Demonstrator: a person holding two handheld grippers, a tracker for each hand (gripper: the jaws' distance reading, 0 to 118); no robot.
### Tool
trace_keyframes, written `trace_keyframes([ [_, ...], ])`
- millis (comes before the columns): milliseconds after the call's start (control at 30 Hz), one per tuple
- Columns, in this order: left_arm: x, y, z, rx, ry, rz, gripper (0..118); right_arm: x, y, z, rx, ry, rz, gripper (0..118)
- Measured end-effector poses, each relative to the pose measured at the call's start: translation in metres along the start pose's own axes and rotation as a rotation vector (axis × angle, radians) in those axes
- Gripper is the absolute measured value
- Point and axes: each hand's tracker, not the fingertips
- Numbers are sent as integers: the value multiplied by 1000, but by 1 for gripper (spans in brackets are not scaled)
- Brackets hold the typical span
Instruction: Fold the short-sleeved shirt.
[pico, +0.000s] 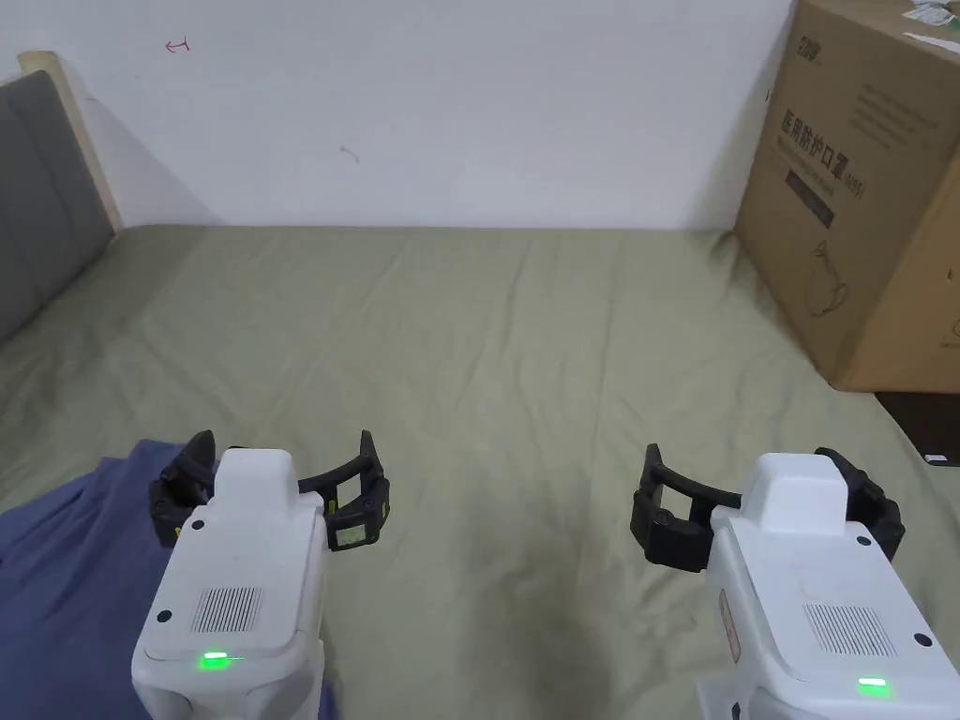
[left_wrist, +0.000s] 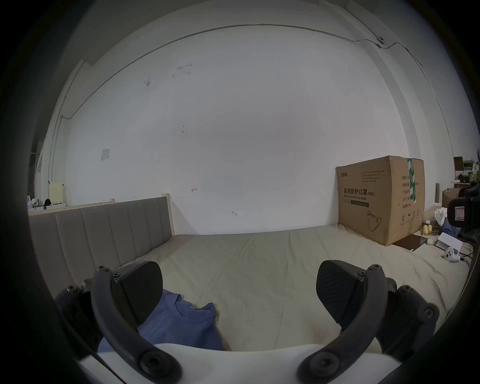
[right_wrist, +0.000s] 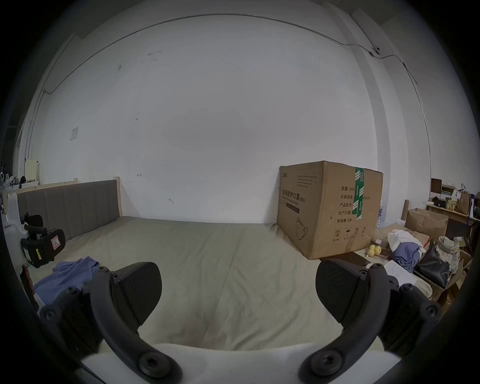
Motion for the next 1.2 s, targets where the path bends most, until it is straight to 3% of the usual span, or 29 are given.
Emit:
trace_keyframes([
  [1100, -1, 8, 5, 6, -4, 2, 118, -1, 7, 5, -3, 10, 5, 116],
  [1167, -2, 10, 5, 0, -13, 12, 114, -2, 8, 5, -5, 5, 9, 115],
  [1200, -3, 12, 6, -3, -15, 15, 104, -2, 9, 6, -11, 0, 12, 110],
])
